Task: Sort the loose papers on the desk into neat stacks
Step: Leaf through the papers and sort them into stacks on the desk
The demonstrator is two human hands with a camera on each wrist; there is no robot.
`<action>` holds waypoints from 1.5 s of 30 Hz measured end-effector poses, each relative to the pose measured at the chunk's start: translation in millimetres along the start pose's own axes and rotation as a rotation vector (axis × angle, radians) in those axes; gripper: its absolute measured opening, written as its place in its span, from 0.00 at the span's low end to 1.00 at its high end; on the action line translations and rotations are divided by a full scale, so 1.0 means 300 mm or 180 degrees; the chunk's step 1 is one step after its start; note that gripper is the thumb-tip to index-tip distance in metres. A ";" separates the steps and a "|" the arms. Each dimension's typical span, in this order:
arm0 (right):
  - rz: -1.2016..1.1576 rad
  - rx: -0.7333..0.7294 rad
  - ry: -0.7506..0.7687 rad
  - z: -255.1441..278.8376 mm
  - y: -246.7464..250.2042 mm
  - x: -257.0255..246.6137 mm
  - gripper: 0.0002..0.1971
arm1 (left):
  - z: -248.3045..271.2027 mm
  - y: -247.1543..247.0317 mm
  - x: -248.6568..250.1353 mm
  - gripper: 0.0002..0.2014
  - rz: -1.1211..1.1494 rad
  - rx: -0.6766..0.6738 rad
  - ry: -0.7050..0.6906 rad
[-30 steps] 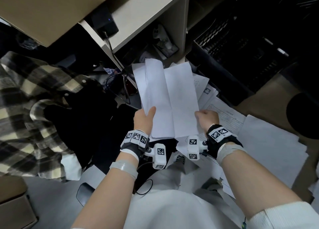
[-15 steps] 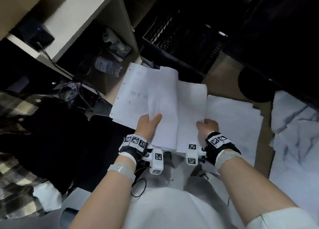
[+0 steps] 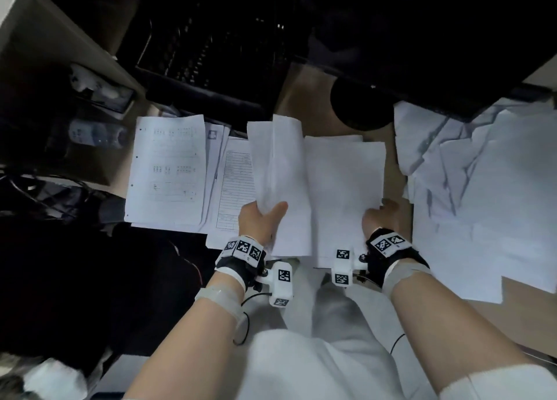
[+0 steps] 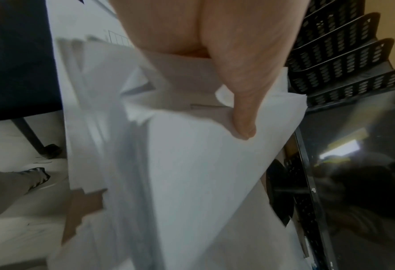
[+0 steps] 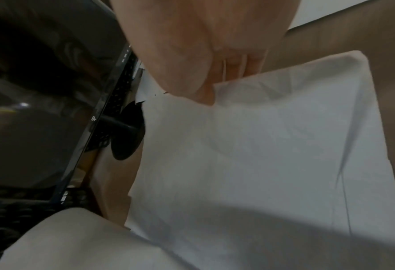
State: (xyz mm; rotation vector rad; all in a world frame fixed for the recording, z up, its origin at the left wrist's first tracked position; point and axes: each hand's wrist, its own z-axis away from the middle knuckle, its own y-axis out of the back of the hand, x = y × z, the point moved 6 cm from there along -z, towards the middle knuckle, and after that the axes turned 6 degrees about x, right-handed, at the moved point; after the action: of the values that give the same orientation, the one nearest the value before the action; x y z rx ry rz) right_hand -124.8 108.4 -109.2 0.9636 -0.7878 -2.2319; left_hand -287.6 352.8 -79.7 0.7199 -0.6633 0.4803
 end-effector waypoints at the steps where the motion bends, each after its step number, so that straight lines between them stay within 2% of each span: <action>1: -0.0064 0.0077 0.0024 -0.002 0.014 -0.009 0.31 | 0.010 -0.011 0.004 0.14 -0.0029 0.0061 0.0035; 3: -0.0276 -0.0163 0.0245 0.009 0.023 -0.056 0.32 | 0.037 -0.030 0.022 0.16 -0.0129 0.0200 0.0187; 5: -0.0742 -0.1034 0.0458 0.051 -0.005 -0.129 0.26 | 0.073 -0.051 0.043 0.18 -0.0172 0.0321 0.0338; 7: -0.0792 -0.1858 0.0657 0.116 -0.024 -0.178 0.22 | 0.104 -0.080 0.064 0.19 -0.0106 0.0370 0.0266; 8: -0.0729 -0.2150 0.0763 0.150 -0.026 -0.195 0.20 | 0.120 -0.095 0.080 0.20 0.0009 0.0382 0.0193; 9: -0.0667 -0.2248 0.0855 0.155 -0.035 -0.199 0.19 | 0.130 -0.111 0.094 0.21 0.0175 0.0410 0.0107; 12: -0.0701 -0.2061 0.0957 0.130 -0.011 -0.202 0.09 | 0.162 -0.133 0.127 0.27 0.0592 0.0546 0.0112; 15: -0.0697 -0.2016 0.0902 0.086 0.017 -0.188 0.01 | 0.168 -0.149 0.138 0.25 0.0706 0.0367 0.0161; 17: -0.0668 -0.1986 0.0848 0.066 0.033 -0.184 0.05 | 0.179 -0.152 0.137 0.22 0.0701 0.0305 0.0168; 19: -0.0607 -0.1921 0.0837 0.057 0.050 -0.197 0.14 | 0.196 -0.153 0.131 0.20 0.0824 0.0357 0.0213; 22: -0.0427 -0.1806 0.0623 0.062 0.080 -0.213 0.34 | 0.214 -0.143 0.118 0.19 0.0824 0.0486 0.0204; 24: -0.0476 -0.1758 0.0409 0.068 0.094 -0.209 0.41 | 0.220 -0.124 0.111 0.15 0.0812 0.0492 0.0232; 25: -0.0400 -0.1661 0.0490 0.066 0.097 -0.208 0.42 | 0.216 -0.114 0.104 0.13 0.0836 0.0482 0.0232; 26: -0.0335 -0.1593 0.0702 0.072 0.098 -0.214 0.39 | 0.217 -0.102 0.105 0.11 0.0878 0.0467 0.0197; 28: -0.0189 -0.1493 0.1243 0.087 0.086 -0.228 0.20 | 0.222 -0.073 0.099 0.06 0.0911 0.0455 0.0141; 30: -0.0154 -0.1434 0.1417 0.112 0.063 -0.228 0.12 | 0.211 -0.036 0.072 0.07 0.0879 0.0454 0.0118; 32: -0.0109 -0.1382 0.1414 0.137 0.023 -0.221 0.10 | 0.192 0.016 0.041 0.10 0.0818 0.0485 0.0183; 36: 0.0103 -0.1305 0.1362 0.214 -0.068 -0.233 0.15 | 0.141 0.145 -0.009 0.02 0.0739 0.0695 0.0254; 39: 0.0136 -0.1435 0.1321 0.289 -0.165 -0.271 0.14 | 0.093 0.263 -0.050 0.08 0.0756 0.0896 0.0292; 41: 0.0229 -0.1500 0.1310 0.337 -0.256 -0.300 0.13 | 0.059 0.359 -0.077 0.08 0.0800 0.1038 0.0305; 43: 0.0357 -0.1618 0.1350 0.400 -0.362 -0.336 0.12 | 0.026 0.474 -0.112 0.02 0.0807 0.1245 0.0297; 45: 0.0465 -0.1692 0.1424 0.458 -0.476 -0.365 0.12 | -0.005 0.603 -0.161 0.02 0.0830 0.1534 0.0348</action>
State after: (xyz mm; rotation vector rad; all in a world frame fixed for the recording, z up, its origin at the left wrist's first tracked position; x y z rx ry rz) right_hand -206.8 317.9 -84.4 1.0334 -0.0528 -1.8494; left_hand -430.4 465.1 -34.5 1.0569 -0.5438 0.9323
